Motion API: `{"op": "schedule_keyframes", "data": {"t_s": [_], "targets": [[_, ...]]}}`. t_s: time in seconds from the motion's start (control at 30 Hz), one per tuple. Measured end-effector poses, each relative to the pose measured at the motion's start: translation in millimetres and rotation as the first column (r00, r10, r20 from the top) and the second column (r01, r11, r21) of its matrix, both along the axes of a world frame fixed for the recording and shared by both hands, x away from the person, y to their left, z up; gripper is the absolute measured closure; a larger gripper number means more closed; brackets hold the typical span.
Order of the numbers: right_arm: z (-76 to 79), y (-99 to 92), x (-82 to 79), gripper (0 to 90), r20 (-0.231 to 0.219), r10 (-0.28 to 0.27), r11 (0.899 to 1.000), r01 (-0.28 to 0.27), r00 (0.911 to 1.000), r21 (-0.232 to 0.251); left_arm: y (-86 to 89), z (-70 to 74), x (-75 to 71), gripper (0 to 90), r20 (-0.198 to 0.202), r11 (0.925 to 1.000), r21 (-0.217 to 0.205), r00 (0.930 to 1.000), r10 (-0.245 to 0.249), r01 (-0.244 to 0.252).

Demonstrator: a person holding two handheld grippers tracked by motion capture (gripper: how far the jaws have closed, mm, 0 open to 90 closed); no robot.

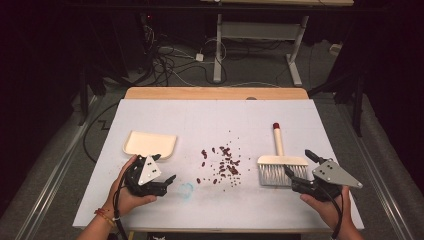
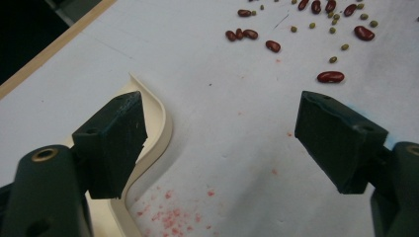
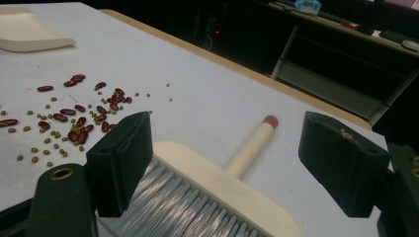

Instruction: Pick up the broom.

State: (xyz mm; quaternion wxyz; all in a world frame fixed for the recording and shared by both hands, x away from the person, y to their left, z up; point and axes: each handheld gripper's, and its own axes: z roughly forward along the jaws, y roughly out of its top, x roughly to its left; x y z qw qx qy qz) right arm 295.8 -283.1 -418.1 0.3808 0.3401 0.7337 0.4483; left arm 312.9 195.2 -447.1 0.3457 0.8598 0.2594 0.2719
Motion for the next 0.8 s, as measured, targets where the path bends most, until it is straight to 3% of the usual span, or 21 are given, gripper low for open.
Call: {"op": "schedule_keyframes", "data": {"t_s": [0.2,0.37,0.43,0.5,0.57,0.6,0.67,0.7,0.73,0.77,0.8], "targets": [[1.6,-4.2,-0.2,21.9,0.017,-0.011,1.000,0.011,0.9998,-0.001,-3.8,-2.6,1.5,19.0,-0.012,0.9998,0.018,0.9999,-0.008,0.008],[2.9,-2.1,6.9,24.3,0.000,-0.019,1.000,0.019,0.9998,0.002,-5.0,-4.7,-1.8,19.0,-0.017,0.9994,0.033,0.9998,-0.010,0.011],[4.1,-0.5,12.3,26.5,-0.021,-0.038,0.999,0.037,0.9991,-0.020,-5.3,-4.7,-2.8,19.1,-0.020,0.9994,0.032,0.9997,-0.010,0.011],[7.5,0.7,22.6,29.3,-0.054,-0.100,0.993,0.096,0.9935,-0.068,-6.1,-4.8,-5.4,19.2,-0.020,0.9989,0.045,0.9997,-0.012,0.013],[13.0,2.6,40.2,29.5,-0.134,-0.191,0.977,0.176,0.9724,-0.119,-6.5,-4.7,-6.5,19.8,-0.019,0.9986,0.051,0.9997,-0.015,0.016],[15.7,2.6,51.2,29.3,-0.185,-0.212,0.975,0.194,0.9595,-0.112,-6.5,-4.4,-6.7,19.8,-0.018,0.9987,0.049,0.9997,-0.014,0.015],[19.4,0.6,73.1,28.4,-0.299,-0.204,0.979,0.196,0.9320,-0.060,-6.4,-4.1,-6.6,19.8,-0.018,0.9989,0.046,0.9998,-0.013,0.014],[19.9,2.0,85.2,27.8,-0.342,-0.210,0.978,0.198,0.9157,-0.071,-6.1,-3.9,-6.4,19.8,-0.019,0.9989,0.045,0.9998,-0.012,0.013],[19.9,2.0,85.2,27.8,-0.342,-0.210,0.978,0.198,0.9157,-0.071,-5.7,-3.8,-6.1,19.8,-0.018,0.9990,0.043,0.9998,-0.009,0.010],[17.0,5.2,107.0,28.8,-0.378,-0.247,0.969,0.226,0.8925,-0.098,-4.9,-4.1,-5.5,19.8,-0.020,0.9993,0.036,0.9998,-0.004,0.004],[13.2,6.6,118.2,29.1,-0.416,-0.247,0.969,0.222,0.8755,-0.108,-4.6,-4.3,-5.2,19.8,-0.021,0.9993,0.038,0.9998,-0.001,0.002]]}}
